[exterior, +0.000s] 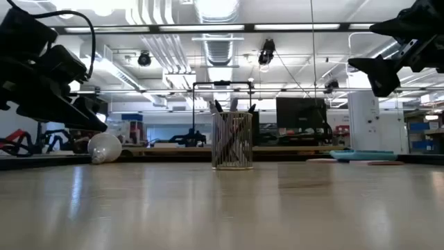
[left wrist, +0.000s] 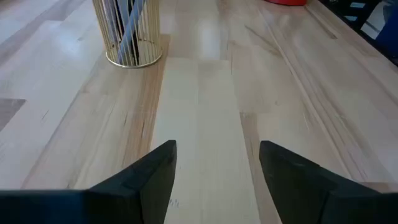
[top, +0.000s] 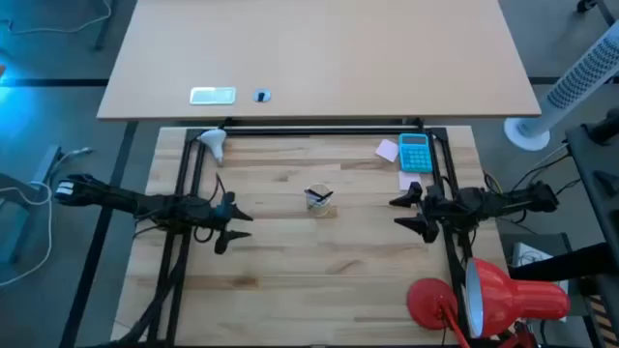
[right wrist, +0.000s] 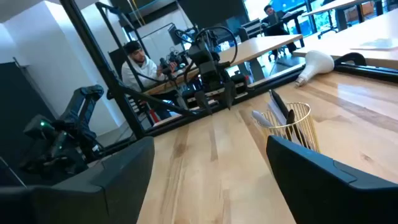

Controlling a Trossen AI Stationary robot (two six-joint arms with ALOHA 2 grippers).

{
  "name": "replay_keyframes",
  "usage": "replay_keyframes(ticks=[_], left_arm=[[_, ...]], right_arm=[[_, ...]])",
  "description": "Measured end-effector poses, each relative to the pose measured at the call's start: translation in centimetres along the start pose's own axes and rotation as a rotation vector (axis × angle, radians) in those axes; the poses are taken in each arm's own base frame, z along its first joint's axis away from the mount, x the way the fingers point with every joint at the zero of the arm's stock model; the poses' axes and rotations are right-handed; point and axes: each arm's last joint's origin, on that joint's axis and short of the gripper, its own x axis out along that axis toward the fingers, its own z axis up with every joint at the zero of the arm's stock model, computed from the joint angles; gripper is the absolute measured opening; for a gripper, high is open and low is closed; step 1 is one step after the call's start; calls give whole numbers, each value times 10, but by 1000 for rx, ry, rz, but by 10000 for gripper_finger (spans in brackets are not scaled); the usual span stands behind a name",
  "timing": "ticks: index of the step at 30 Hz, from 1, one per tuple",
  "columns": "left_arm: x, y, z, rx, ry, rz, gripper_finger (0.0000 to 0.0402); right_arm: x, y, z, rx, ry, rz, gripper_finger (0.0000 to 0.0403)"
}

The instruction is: Screw lightbulb

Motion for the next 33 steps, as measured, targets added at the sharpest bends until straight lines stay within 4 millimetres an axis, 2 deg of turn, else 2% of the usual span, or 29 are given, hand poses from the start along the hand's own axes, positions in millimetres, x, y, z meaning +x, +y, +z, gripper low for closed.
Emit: replay_keyframes(ticks=[12, 22, 33], left_arm=[[0, 0, 0, 0, 0, 0, 222], [0, 0, 0, 0, 0, 0, 222], [0, 0, 0, 0, 0, 0, 222]], right_arm=[[0, 0, 0, 0, -1, 0, 295], [0, 0, 0, 0, 0, 0, 309], [0, 0, 0, 0, -1, 0, 295]])
